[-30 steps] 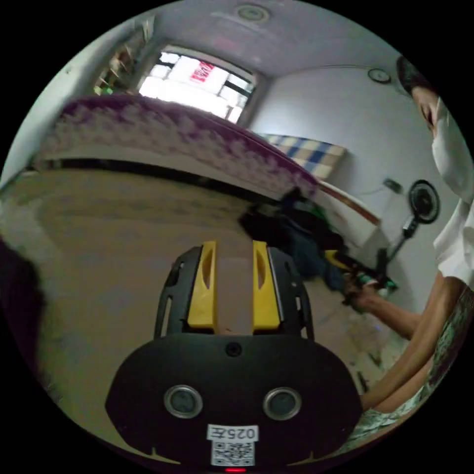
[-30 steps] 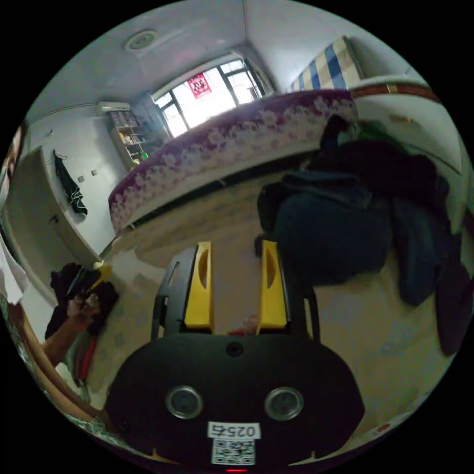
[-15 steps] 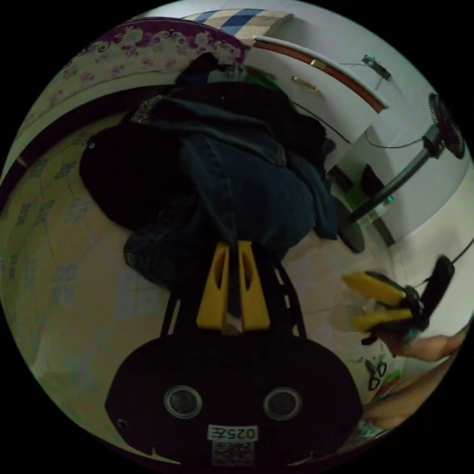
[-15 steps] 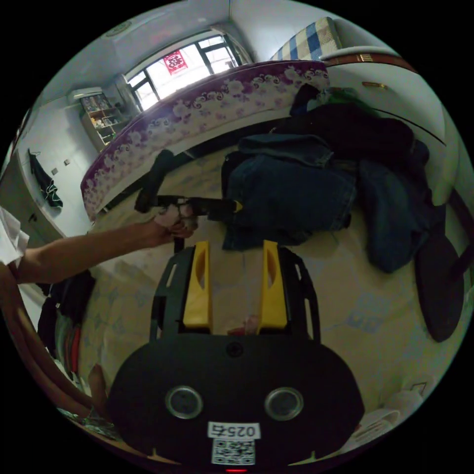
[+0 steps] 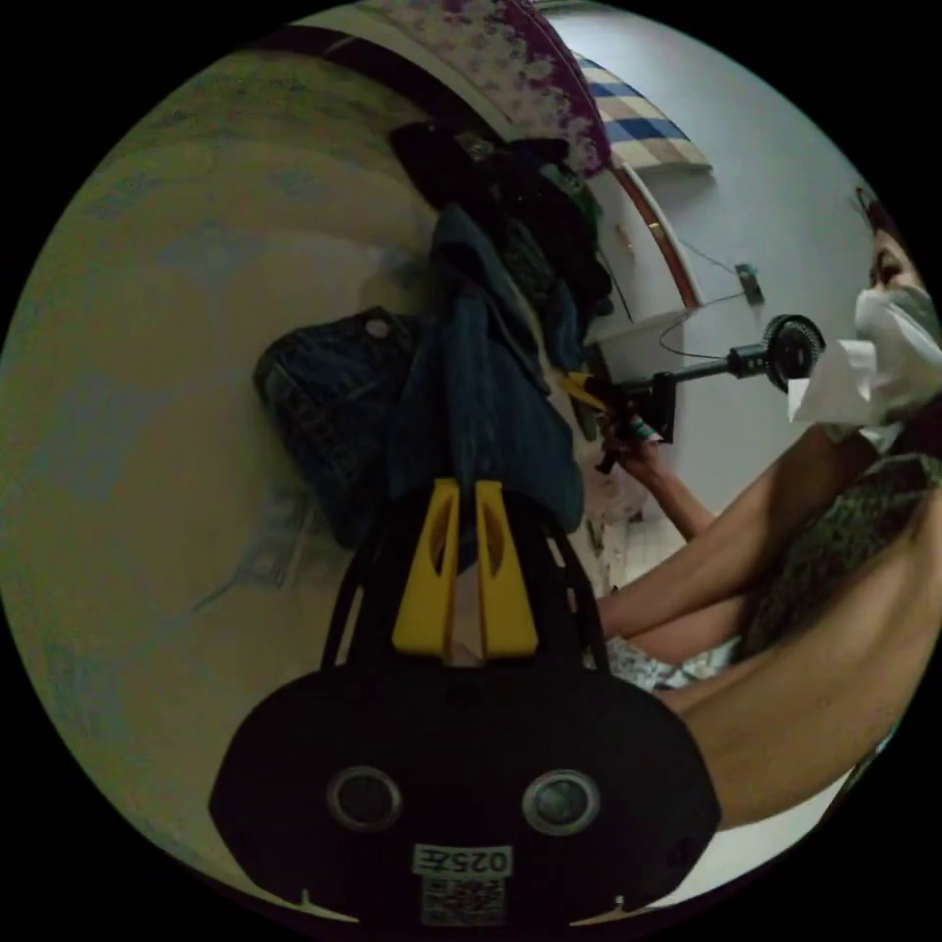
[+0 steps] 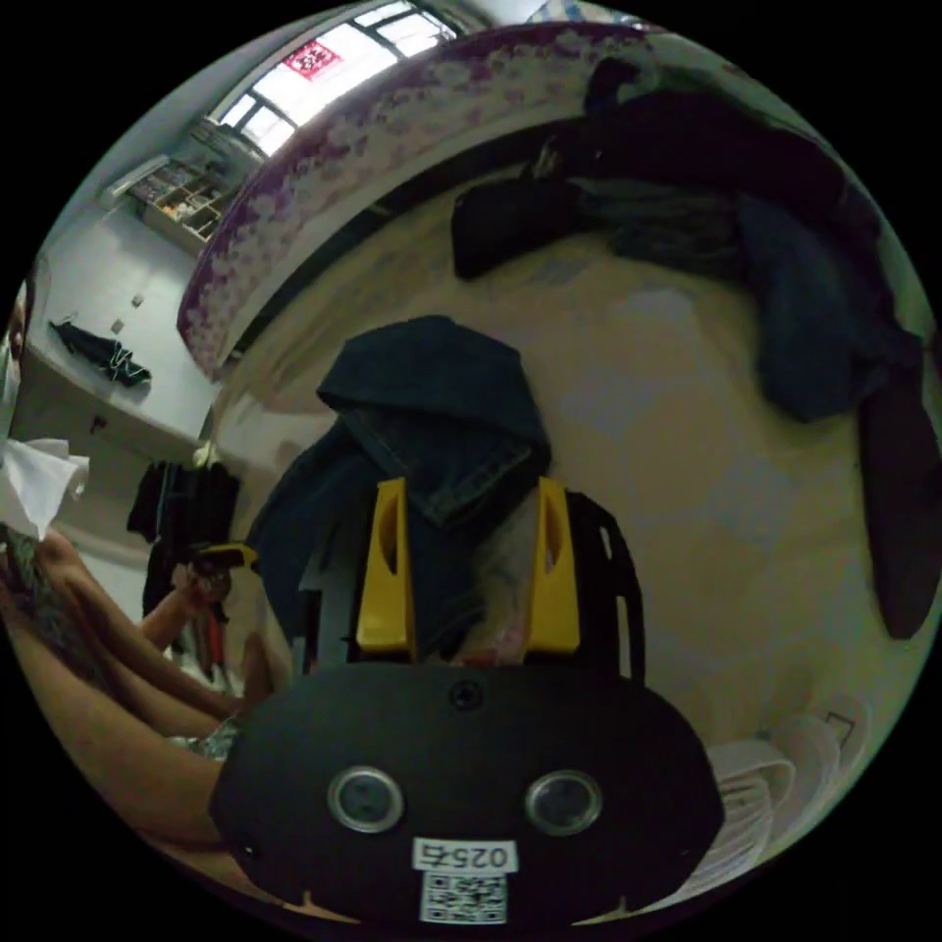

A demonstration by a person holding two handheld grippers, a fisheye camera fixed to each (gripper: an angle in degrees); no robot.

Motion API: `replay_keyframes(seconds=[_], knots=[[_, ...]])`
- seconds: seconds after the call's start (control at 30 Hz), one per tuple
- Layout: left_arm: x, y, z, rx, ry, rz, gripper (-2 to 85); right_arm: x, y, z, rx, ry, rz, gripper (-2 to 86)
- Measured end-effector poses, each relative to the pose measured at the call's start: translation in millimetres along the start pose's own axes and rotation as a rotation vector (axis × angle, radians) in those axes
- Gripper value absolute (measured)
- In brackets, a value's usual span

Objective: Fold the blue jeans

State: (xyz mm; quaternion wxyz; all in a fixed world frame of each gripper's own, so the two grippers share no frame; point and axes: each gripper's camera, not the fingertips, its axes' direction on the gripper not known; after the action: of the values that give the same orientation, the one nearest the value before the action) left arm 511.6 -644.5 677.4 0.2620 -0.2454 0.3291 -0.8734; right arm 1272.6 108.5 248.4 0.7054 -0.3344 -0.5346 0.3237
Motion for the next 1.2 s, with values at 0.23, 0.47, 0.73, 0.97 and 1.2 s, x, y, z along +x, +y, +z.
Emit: replay_keyframes(seconds=[0.23,0.47,0.73,0.97,1.2], knots=[[-5,50,-99,0.018,-0.262,-0.021,-1.4,-162,-78,60,-0.129,-0.092,-0.339,28.6],[-16,50,-139,0.014,-0.23,-0.041,-1.4,-325,-122,184,-0.53,0.342,-0.721,30.9],[-37,56,-213,0.073,-0.079,-0.076,-1.5,-307,-176,100,-0.425,0.362,-0.6,-0.2],[13,38,-294,0.068,-0.076,0.062,-1.3,-274,-199,-75,0.018,0.474,-0.328,-0.9],[78,-16,-453,0.042,-0.023,0.187,-1.0,-236,-213,-290,0.368,0.399,-0.108,0.1]])
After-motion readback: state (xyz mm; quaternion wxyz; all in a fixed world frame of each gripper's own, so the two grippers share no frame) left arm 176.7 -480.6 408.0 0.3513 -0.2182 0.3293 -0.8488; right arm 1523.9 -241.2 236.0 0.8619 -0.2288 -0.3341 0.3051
